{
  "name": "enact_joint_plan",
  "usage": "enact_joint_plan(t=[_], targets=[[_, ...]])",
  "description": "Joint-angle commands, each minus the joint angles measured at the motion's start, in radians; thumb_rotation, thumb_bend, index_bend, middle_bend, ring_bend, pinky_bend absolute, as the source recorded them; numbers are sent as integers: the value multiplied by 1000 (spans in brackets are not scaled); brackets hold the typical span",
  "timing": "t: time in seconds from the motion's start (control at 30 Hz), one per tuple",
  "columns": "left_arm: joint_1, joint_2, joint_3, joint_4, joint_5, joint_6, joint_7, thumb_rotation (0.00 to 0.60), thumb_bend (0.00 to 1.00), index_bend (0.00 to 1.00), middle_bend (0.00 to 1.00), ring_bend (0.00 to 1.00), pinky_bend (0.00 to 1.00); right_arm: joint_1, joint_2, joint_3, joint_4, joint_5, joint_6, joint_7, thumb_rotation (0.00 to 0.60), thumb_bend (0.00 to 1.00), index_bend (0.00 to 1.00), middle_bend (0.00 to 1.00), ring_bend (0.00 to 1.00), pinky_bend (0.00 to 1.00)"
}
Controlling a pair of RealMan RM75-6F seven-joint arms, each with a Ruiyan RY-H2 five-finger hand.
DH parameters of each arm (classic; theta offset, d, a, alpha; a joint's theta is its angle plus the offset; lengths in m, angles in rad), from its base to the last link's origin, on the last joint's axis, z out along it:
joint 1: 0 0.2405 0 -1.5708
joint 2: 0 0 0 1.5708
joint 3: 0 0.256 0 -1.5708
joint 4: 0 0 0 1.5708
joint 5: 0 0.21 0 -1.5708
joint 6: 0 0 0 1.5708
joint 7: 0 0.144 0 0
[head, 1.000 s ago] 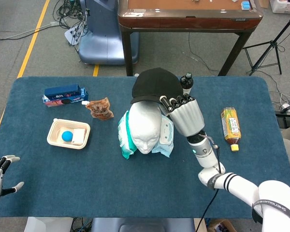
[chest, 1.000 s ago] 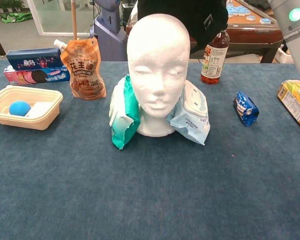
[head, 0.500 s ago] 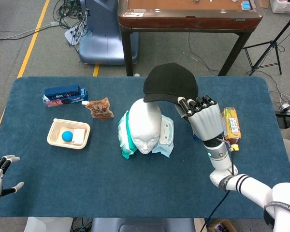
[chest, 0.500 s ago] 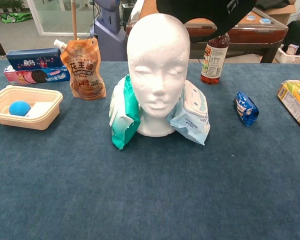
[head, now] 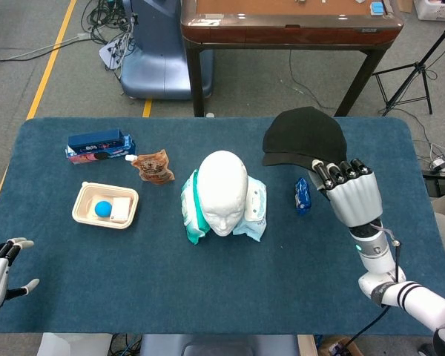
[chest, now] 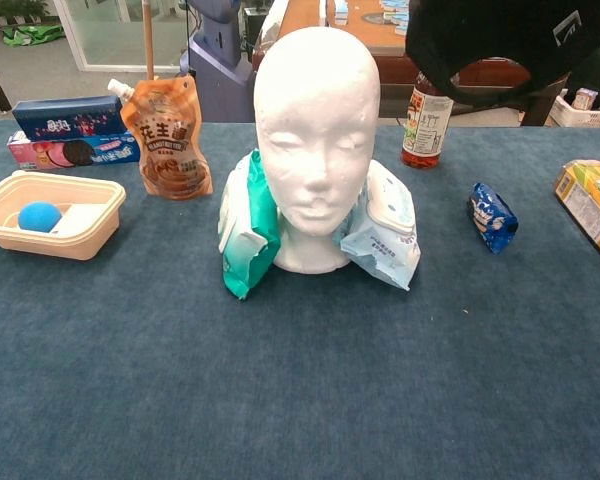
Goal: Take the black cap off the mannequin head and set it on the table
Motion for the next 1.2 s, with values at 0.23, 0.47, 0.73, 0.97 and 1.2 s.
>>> enact_joint_plan(t=[0.23, 0.47, 0.73, 0.97, 1.2], targets=[[-1, -1, 0, -1, -2, -1, 3, 600, 57, 294, 261, 259, 432, -37, -67, -44, 218, 62, -50, 111, 600, 431, 777, 1000, 975, 1000], [0, -1, 0, -2, -2, 0, 4, 600, 57, 294, 261, 259, 432, -60, -119, -93, 388, 79, -104, 151, 600, 433, 777, 1000, 975, 1000], [-2, -3, 0, -1, -6, -5, 8, 600, 58, 294, 261, 259, 432, -69, -190, -131, 510, 85, -120, 215, 600, 432, 777, 1000, 975, 1000], [0, 1, 0, -2, -5, -1, 1, 600, 57, 294, 262, 259, 432, -108, -213, -187, 520, 64, -101, 230, 600, 431, 777, 1000, 974, 1000], [0, 1, 0, -3, -5, -1, 2, 600, 57, 294, 265, 260, 432, -181, -162, -248, 331, 47, -94, 241, 600, 272, 697, 1000, 971, 1000]])
